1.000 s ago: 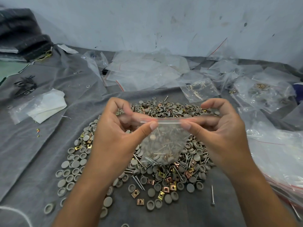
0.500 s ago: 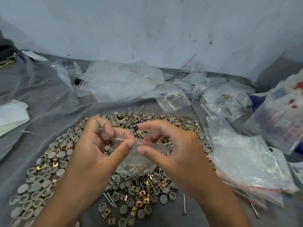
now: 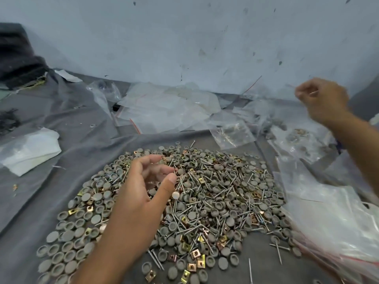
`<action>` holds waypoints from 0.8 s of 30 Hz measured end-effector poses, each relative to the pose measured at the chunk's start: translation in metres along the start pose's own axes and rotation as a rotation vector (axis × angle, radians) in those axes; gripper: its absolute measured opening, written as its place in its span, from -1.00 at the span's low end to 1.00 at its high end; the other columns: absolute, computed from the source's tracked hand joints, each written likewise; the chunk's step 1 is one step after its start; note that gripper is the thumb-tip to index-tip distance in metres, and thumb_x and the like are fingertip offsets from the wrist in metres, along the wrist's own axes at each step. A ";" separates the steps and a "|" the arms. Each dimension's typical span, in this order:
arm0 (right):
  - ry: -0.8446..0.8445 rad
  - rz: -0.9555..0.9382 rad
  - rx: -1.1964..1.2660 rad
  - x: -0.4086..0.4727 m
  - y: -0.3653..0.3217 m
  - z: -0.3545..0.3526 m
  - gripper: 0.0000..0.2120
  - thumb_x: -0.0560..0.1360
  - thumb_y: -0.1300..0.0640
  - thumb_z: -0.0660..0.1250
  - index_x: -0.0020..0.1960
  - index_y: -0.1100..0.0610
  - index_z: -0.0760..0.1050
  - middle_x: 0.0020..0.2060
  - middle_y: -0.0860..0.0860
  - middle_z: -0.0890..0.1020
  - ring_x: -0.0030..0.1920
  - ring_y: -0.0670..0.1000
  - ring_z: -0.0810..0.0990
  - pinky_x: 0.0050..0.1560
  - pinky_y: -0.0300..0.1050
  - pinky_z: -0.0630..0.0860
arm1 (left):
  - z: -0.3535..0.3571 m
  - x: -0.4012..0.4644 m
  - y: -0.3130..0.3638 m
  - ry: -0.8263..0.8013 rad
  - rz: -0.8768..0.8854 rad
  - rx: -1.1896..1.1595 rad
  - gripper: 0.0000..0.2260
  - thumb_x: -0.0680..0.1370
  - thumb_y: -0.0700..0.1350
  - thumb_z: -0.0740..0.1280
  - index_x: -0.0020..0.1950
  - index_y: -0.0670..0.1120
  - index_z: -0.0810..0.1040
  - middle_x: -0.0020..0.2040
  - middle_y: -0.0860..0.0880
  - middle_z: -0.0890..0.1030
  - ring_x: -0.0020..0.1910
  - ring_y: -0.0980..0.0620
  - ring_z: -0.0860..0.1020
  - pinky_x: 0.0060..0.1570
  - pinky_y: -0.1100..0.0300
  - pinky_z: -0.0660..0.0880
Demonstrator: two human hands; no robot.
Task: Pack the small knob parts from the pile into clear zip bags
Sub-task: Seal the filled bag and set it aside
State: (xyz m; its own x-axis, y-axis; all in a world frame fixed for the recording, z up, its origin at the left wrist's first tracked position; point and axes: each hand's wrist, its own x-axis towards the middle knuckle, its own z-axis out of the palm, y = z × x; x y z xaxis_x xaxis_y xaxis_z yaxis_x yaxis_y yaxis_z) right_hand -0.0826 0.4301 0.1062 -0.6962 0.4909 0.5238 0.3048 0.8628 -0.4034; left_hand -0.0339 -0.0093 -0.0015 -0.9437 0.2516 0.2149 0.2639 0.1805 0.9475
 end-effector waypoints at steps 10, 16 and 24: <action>-0.688 0.105 -0.421 -0.073 0.050 0.011 -0.63 0.57 -0.04 0.42 0.32 0.08 0.58 0.27 0.07 0.64 0.24 0.15 0.59 0.28 -0.02 0.44 | -0.011 0.004 -0.005 0.077 -0.033 -0.018 -0.68 0.52 0.31 0.25 0.20 0.23 0.41 0.09 0.25 0.63 0.11 0.32 0.57 0.09 0.20 0.47; -0.811 0.055 -0.458 -0.201 0.092 -0.045 -0.16 0.03 -0.77 0.19 0.22 -0.45 0.27 0.20 -0.34 0.40 0.24 -0.11 0.47 0.30 -0.06 0.40 | -0.005 0.002 -0.004 0.028 -0.049 0.011 -0.68 0.47 0.28 0.25 0.19 0.26 0.39 0.08 0.29 0.61 0.08 0.36 0.56 0.03 0.27 0.45; -0.545 0.046 -0.287 -0.229 0.075 -0.047 -0.61 0.45 0.08 0.56 -0.28 -0.37 0.50 -0.22 -0.31 0.68 -0.16 -0.18 0.64 -0.04 0.02 0.60 | 0.003 -0.002 -0.003 -0.004 -0.050 0.048 -0.56 0.47 0.28 0.25 0.29 0.14 0.40 0.09 0.23 0.62 0.07 0.38 0.55 0.04 0.28 0.45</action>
State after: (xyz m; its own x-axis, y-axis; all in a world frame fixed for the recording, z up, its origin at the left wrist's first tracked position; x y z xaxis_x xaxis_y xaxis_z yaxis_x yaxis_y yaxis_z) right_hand 0.1302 0.3880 -0.0086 -0.8872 0.4609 0.0219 0.4521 0.8777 -0.1589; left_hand -0.0326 -0.0075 -0.0052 -0.9551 0.2449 0.1670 0.2263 0.2384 0.9444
